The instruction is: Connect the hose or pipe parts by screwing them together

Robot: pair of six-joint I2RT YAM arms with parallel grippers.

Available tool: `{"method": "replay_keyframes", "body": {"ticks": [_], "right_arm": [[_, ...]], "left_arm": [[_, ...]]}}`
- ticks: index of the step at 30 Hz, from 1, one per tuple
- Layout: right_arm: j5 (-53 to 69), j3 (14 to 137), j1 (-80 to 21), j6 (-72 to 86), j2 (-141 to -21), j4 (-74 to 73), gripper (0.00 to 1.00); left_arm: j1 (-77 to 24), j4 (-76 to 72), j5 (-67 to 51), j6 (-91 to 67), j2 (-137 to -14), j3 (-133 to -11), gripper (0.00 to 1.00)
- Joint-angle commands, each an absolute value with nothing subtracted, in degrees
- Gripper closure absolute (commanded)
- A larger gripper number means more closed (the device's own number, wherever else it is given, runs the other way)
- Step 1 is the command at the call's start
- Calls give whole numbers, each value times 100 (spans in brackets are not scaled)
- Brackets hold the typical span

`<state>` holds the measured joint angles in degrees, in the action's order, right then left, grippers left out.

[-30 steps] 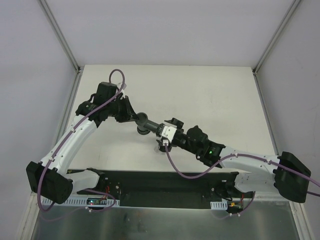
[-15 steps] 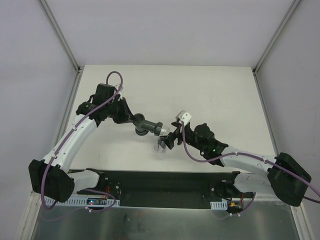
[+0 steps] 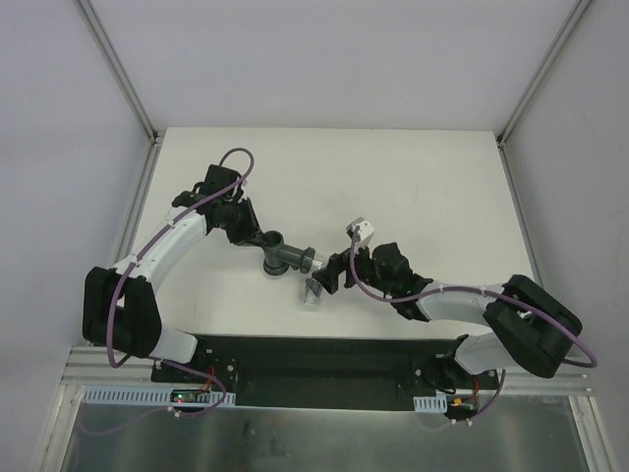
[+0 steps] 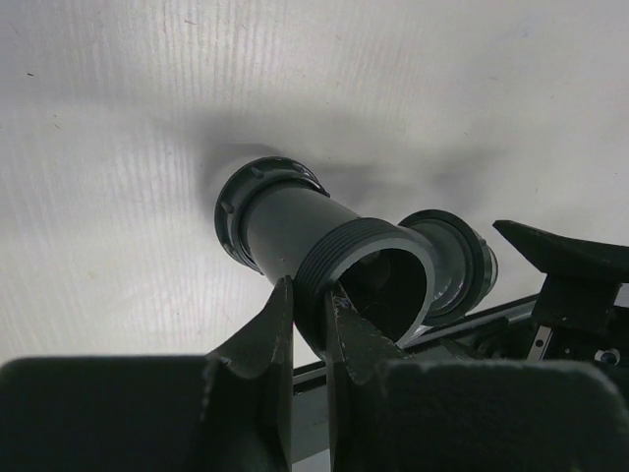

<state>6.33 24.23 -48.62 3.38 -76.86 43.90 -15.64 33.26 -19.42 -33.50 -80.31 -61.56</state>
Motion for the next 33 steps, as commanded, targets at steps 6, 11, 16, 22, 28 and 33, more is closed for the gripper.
{"method": "replay_keyframes", "body": {"ticks": [6, 11, 16, 22, 28, 33], "right_arm": [[958, 2839, -4799, 1028, -8464, 4922, 1], [923, 2927, -4606, 941, -8517, 4808, 1], [958, 3189, -4333, 730, -8123, 4012, 1], [203, 4067, -4298, 36, -7078, 1212, 4], [-865, 4333, -4289, 138, -5767, -568, 4], [-1300, 4448, -4289, 299, -4776, -1634, 4]], "left_arm": [[-1468, 3155, -2048, -3164, -8691, -6530, 90], [-1433, 3164, -2179, -3094, -8921, -6802, 66], [-1283, 3269, -2188, -2997, -9026, -7285, 43], [-1239, 3463, -1960, -2690, -8807, -7927, 27], [-1292, 3016, -2196, -2040, -7613, -7586, 18], [-1318, 1996, -2628, -2073, -5821, -6339, 1]]}}
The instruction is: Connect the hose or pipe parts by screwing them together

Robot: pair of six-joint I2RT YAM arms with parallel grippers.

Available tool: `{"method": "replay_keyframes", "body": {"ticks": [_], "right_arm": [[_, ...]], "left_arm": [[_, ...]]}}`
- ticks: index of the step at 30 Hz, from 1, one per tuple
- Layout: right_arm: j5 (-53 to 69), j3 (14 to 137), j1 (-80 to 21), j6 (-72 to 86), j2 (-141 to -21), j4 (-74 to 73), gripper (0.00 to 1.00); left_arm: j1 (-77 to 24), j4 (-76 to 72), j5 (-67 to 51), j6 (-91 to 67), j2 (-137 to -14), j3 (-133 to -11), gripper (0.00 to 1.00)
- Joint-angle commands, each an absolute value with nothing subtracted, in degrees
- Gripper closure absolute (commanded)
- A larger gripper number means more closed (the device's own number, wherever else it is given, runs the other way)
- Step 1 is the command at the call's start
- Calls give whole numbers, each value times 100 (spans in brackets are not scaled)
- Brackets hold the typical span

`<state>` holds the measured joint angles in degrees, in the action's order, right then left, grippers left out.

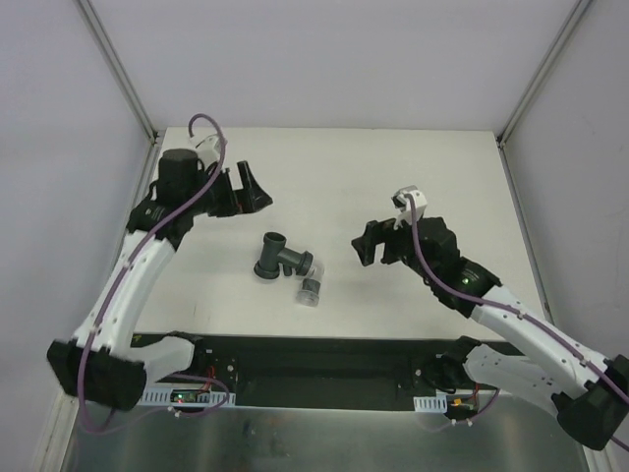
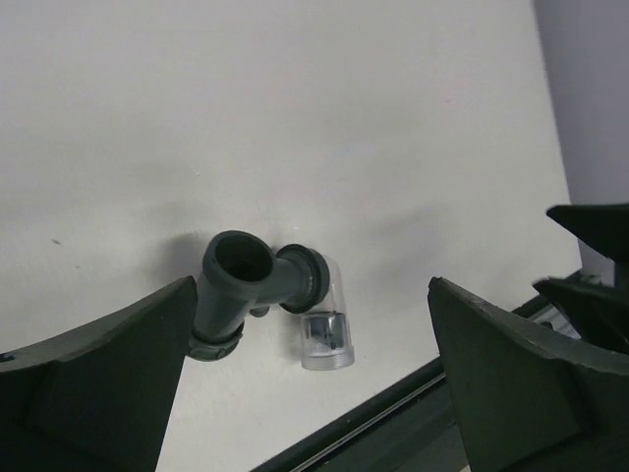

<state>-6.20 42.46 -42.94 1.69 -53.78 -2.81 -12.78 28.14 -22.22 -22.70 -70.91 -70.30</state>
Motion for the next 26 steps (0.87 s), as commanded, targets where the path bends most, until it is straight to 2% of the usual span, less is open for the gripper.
{"method": "replay_keyframes", "body": {"ticks": [1, 3, 9, 14, 26], "right_arm": [[-1283, 4412, -4298, 264, -4581, -1713, 4], [-1222, 4247, -4280, 211, -3942, -1618, 4], [-1345, 3727, -4289, 413, -2814, -1248, 4], [-1248, 3648, -4280, 843, -2777, -1327, 4], [-1143, 3551, -4280, 1072, -2988, -1011, 4]], "left_arm": [[-1310, 1647, -2637, -2205, -5583, -6146, 1], [-1327, 1294, -3022, -2355, -4950, -5574, 1], [-1327, 1108, -2989, -2698, -3798, -4729, 1], [-1318, 1099, -2945, -2751, -3173, -4325, 1], [-1327, 1116, -3015, -2672, -3085, -4324, 1]]}}
